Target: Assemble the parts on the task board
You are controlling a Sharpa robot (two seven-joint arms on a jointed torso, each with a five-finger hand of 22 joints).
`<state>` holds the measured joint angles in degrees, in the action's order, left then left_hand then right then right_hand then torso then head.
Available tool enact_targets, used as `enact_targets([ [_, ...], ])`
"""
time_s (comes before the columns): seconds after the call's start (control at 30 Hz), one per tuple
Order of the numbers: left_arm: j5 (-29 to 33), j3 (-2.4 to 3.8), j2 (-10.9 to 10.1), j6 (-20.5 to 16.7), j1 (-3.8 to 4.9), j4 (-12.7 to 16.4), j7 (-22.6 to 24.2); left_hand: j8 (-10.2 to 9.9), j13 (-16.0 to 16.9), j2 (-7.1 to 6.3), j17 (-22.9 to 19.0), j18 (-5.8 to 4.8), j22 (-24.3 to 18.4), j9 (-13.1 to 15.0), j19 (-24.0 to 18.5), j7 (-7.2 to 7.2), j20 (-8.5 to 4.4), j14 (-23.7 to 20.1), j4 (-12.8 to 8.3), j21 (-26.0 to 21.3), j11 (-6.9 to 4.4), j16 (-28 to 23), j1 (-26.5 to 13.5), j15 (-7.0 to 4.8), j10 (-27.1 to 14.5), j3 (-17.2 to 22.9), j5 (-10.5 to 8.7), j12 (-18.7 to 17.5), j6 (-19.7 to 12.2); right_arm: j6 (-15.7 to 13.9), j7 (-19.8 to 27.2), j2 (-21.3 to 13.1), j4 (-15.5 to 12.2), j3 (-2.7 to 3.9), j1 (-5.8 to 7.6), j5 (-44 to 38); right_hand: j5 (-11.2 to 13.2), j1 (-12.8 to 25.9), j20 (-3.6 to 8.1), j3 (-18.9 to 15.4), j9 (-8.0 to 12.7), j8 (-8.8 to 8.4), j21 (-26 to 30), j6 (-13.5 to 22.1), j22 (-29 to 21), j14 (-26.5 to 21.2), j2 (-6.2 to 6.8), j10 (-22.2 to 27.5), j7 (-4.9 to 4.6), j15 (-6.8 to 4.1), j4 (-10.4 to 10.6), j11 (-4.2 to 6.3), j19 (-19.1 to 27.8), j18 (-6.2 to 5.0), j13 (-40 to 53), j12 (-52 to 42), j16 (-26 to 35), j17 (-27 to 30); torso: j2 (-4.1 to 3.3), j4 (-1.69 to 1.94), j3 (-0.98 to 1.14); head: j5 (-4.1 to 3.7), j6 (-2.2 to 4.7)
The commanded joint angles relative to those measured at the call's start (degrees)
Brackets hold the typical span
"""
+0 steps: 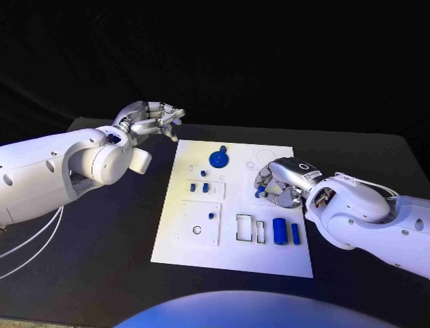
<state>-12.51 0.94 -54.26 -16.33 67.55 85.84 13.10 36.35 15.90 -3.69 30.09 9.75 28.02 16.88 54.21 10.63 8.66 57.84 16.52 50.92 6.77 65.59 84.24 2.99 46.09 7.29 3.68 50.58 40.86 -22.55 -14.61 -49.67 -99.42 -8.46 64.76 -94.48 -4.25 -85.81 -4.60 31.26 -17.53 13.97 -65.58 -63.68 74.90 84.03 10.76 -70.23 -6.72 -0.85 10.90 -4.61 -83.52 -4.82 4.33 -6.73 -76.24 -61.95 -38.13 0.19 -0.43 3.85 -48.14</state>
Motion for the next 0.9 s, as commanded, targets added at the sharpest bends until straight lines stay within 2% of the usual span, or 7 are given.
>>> enact_targets([
  [0.03,0.33,0.03,0.24,0.97,0.02,-0.09,0.06,-0.19,-0.16,0.12,-0.09,0.86,-0.16,-0.11,0.46,0.15,0.07,-0.26,0.08,-0.42,-0.05,-0.42,0.78,0.01,0.24,0.53,0.1,-0.31,-0.04,-2.41,-0.06,-0.68,-1.84,0.16,0.75,-1.28,-0.09,0.54,0.1,1.04,-4.33,0.85,-0.33,0.45,8.57,0.76,0.05,-1.93,-0.14,-0.45,-0.69,1.39,-0.28,0.55,0.44,0.03,-0.23,0.0,0.15,-0.08,-0.07,0.16,0.01],
  [0.33,0.24,0.03,1.1,0.86,0.02,-0.68,-0.17,-0.2,-0.28,0.14,-0.16,0.86,-0.27,-0.2,0.58,0.13,0.05,-0.2,0.06,-0.56,-0.07,-0.5,1.0,-0.01,0.24,0.92,0.1,-0.35,-0.03,-4.36,-0.13,-1.74,-6.41,0.46,3.26,-0.55,0.08,1.19,0.13,1.56,-4.99,1.35,-1.04,0.62,8.86,0.8,0.23,-2.22,-0.06,-0.5,-1.2,1.48,-0.44,0.67,0.55,0.24,-0.37,-0.2,0.28,0.07,-0.16,0.83,-0.03],
  [0.4,0.24,0.03,1.42,0.96,0.01,-0.95,-0.09,-0.2,-0.35,0.1,-0.2,0.86,-0.34,-0.25,0.66,0.14,0.03,-0.17,0.06,-0.65,-0.07,-0.54,1.09,-0.02,0.25,1.14,0.1,-0.36,-0.02,-4.58,-0.11,-1.32,-7.54,0.49,3.36,-0.02,0.02,1.34,0.13,1.72,-5.14,1.45,-1.01,0.69,8.88,0.79,0.24,-2.29,-0.07,-0.51,-1.31,1.47,-0.43,0.66,0.58,0.3,-0.34,-0.11,0.29,0.21,-0.09,1.12,-0.01],
  [0.47,0.22,0.02,1.67,0.96,0.0,-1.22,-0.11,-0.2,-0.38,0.12,-0.21,0.86,-0.37,-0.27,0.7,0.13,0.02,-0.15,0.06,-0.69,-0.07,-0.56,1.15,-0.03,0.26,1.28,0.1,-0.36,0.0,-4.66,-0.05,-0.69,-8.29,0.51,3.37,0.39,-0.01,1.44,0.14,1.83,-5.23,1.5,-1.07,0.77,8.91,0.8,0.23,-2.3,-0.09,-0.51,-1.38,1.47,-0.44,0.67,0.59,0.35,-0.38,-0.17,0.27,0.19,0.07,1.84,0.04],
  [0.67,-0.04,0.01,2.24,0.6,0.0,-1.99,-0.32,-0.19,-0.46,0.09,-0.25,0.86,-0.44,-0.33,0.79,0.12,0.01,-0.11,0.04,-0.77,-0.09,-0.59,1.3,-0.05,0.28,1.57,0.11,-0.37,0.02,-4.47,0.41,2.7,-9.0,0.49,2.91,0.95,-0.14,1.69,0.14,2.08,-5.47,1.63,-0.9,0.97,8.91,0.75,0.28,-2.3,-0.12,-0.5,-1.6,1.44,-0.39,0.64,0.61,0.51,-0.3,0.03,0.42,0.17,0.05,3.41,-0.62],
  [0.8,-0.1,0.01,2.69,0.69,-0.01,-2.41,-0.26,-0.19,-0.46,0.09,-0.25,0.86,-0.44,-0.33,0.79,0.12,0.01,-0.11,0.04,-0.77,-0.09,-0.59,1.3,-0.05,0.28,1.57,0.11,-0.37,0.02,-3.84,1.12,6.24,-8.21,0.4,1.65,0.78,-0.27,1.86,0.13,2.24,-5.64,1.73,-0.95,1.1,8.95,0.74,0.34,-2.32,-0.14,-0.48,-1.78,1.43,-0.39,0.66,0.63,0.61,-0.3,0.05,0.4,0.24,-0.01,4.07,-0.69],
  [0.9,-0.11,0.01,3.03,0.8,-0.01,-2.62,-0.24,-0.19,-0.46,0.09,-0.25,0.86,-0.44,-0.33,0.79,0.12,0.01,-0.11,0.04,-0.77,-0.09,-0.59,1.3,-0.05,0.28,1.57,0.11,-0.37,0.02,-3.31,1.78,8.47,-7.35,0.36,0.0,0.5,-0.32,1.91,0.13,2.3,-5.71,1.76,-0.88,1.14,8.94,0.74,0.34,-2.34,-0.16,-0.48,-1.86,1.43,-0.37,0.64,0.64,0.64,-0.3,0.05,0.34,0.38,0.02,4.6,-0.68],
])
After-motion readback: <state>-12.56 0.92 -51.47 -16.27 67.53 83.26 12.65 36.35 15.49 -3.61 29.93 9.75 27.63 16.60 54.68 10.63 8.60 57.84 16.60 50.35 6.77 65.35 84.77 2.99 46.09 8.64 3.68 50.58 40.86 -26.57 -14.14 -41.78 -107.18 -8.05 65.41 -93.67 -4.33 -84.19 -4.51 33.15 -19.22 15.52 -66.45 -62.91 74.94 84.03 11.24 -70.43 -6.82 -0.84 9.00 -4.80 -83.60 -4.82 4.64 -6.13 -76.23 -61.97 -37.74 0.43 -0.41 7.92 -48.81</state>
